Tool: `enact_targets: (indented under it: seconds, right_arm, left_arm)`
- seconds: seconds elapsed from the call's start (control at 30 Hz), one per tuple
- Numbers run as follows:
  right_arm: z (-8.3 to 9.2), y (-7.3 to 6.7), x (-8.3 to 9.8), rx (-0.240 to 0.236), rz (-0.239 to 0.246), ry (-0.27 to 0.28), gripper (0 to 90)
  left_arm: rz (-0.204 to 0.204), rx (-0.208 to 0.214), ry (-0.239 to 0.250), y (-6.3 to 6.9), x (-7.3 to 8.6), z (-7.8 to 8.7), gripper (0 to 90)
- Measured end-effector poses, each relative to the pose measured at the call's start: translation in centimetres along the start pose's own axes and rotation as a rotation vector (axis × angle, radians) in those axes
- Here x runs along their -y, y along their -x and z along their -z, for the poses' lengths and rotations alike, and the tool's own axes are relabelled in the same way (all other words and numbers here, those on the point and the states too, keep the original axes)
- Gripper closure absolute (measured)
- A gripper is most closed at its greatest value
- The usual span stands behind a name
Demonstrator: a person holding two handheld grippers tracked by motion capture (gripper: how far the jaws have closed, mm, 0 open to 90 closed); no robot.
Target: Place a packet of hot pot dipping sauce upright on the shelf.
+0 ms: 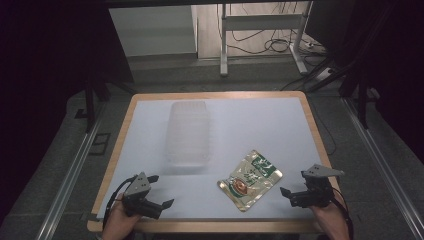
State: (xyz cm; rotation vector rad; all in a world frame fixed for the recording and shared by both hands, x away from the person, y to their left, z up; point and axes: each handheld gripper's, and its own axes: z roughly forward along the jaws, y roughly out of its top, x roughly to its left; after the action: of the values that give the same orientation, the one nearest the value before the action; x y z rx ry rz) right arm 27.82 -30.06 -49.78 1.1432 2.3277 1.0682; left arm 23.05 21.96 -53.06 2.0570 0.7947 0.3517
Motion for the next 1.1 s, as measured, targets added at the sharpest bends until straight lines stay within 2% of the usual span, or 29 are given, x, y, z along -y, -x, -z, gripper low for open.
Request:
enact_targets:
  seconds: [0.37, 0.4, 0.57, 0.73, 1.03, 1.1]
  right_arm:
    - [-0.7, -0.2, -0.7, -0.011, 0.017, 0.011, 0.9]
    - [-0.8, -0.3, -0.8, -0.003, 0.034, 0.017, 0.9]
    - [-1.0, -0.4, -1.1, -0.004, 0.042, 0.031, 0.9]
    - [-1.5, -0.4, -1.4, -0.019, 0.046, 0.033, 0.9]
    - [-2.5, -0.8, -2.3, -0.039, 0.081, 0.032, 1.0]
    - [-3.1, -0.9, -2.6, -0.058, 0.088, 0.025, 1.0]
  left_arm:
    - [-0.003, 0.002, 0.000, 0.0, 0.0, 0.0, 2.8]
    - [-0.005, 0.002, -0.001, 0.1, 0.0, 0.0, 2.8]
    - [-0.004, 0.004, 0.000, 0.1, 0.0, 0.0, 2.8]
    - [-0.004, 0.004, 0.001, 0.1, 0.0, 0.0, 2.8]
    - [-0.007, 0.003, -0.002, 0.1, 0.0, -0.1, 2.8]
    - [-0.007, 0.003, -0.003, 0.1, 0.0, -0.1, 2.8]
